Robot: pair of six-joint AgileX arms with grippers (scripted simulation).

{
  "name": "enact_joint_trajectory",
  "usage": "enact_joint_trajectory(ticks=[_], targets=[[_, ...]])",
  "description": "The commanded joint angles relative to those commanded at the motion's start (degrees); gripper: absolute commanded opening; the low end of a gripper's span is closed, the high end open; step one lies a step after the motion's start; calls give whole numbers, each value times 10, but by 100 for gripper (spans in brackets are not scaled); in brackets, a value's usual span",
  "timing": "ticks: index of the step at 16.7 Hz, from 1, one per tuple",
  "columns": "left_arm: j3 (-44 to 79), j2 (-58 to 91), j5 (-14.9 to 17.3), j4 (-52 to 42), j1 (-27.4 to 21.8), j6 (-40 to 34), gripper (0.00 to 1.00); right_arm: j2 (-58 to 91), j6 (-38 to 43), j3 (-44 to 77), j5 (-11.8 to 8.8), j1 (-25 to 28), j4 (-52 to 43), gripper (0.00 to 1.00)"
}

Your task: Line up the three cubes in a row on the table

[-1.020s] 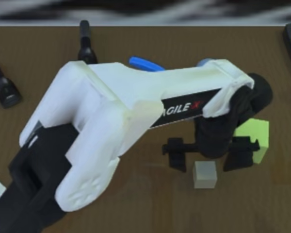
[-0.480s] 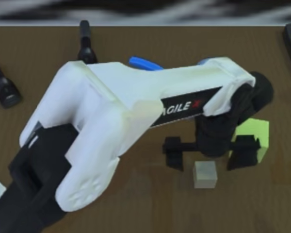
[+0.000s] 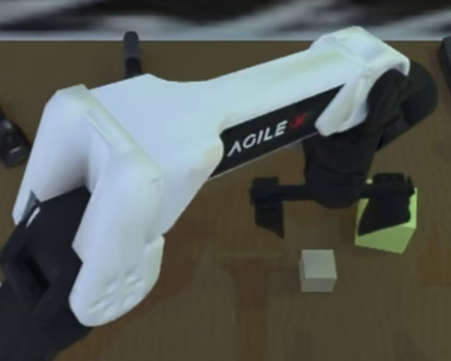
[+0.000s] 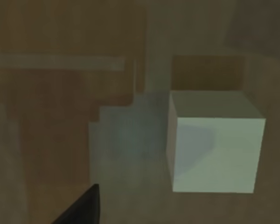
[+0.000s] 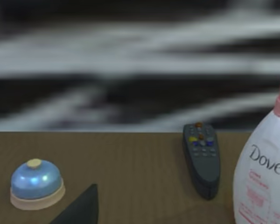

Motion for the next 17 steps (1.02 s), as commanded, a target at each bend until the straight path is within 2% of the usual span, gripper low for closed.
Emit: enact_joint_trajectory(ticks=[4, 7, 11, 17], targets=[[-2, 1, 0, 2, -2, 1, 100, 0, 0, 0, 0, 0, 0, 100], [-20, -9, 1, 10, 31, 40, 100, 0, 0, 0, 0, 0, 0, 100], [-78, -39, 3, 33, 130, 162, 100, 0, 0, 0, 0, 0, 0, 100], [-189, -95, 6, 76, 312, 411, 100, 0, 0, 0, 0, 0, 0, 100]])
